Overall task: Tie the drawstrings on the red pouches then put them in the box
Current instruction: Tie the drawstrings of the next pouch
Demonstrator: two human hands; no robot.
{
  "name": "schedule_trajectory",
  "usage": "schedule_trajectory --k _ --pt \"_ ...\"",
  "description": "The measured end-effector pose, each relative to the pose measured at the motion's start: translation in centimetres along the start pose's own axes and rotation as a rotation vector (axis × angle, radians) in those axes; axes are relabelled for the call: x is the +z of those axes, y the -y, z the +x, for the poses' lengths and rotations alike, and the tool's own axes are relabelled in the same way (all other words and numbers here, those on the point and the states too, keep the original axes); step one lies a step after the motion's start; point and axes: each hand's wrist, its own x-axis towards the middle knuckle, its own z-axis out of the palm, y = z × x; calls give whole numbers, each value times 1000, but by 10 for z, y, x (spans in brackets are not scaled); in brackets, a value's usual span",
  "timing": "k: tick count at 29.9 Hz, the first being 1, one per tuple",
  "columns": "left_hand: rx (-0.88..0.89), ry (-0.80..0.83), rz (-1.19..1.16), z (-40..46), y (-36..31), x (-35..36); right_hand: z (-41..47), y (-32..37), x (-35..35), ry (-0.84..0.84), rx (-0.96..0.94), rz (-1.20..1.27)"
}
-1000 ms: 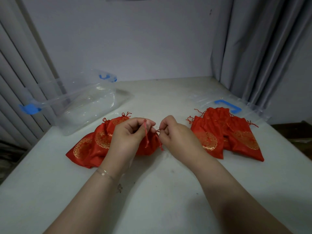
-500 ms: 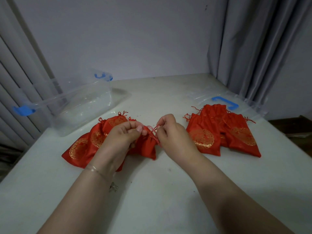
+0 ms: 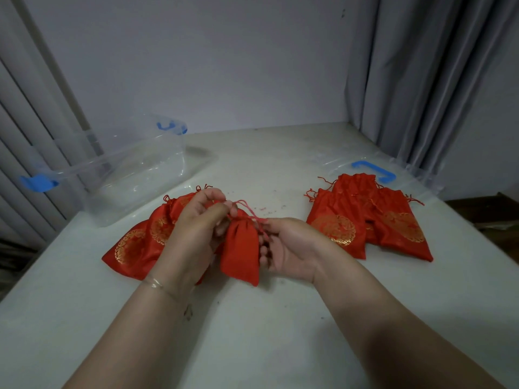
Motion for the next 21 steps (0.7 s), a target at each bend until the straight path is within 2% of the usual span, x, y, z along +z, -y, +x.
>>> schedule_trajectory --k 2,4,9,15,21 --pt "-19 -119 -3 3 4 0 -1 0 -1 70 70 -14" --pt "-56 -178 -47 5 8 0 -3 0 -1 129 63 -22" --pt "-224 -96 -70 5 5 -3 -2 1 -1 135 -120 30" --pt "-30 -72 197 0 3 -5 0 -1 -1 35 -271 -99" --pt "20 -83 238 0 1 -5 2 -2 4 -133 -443 -371"
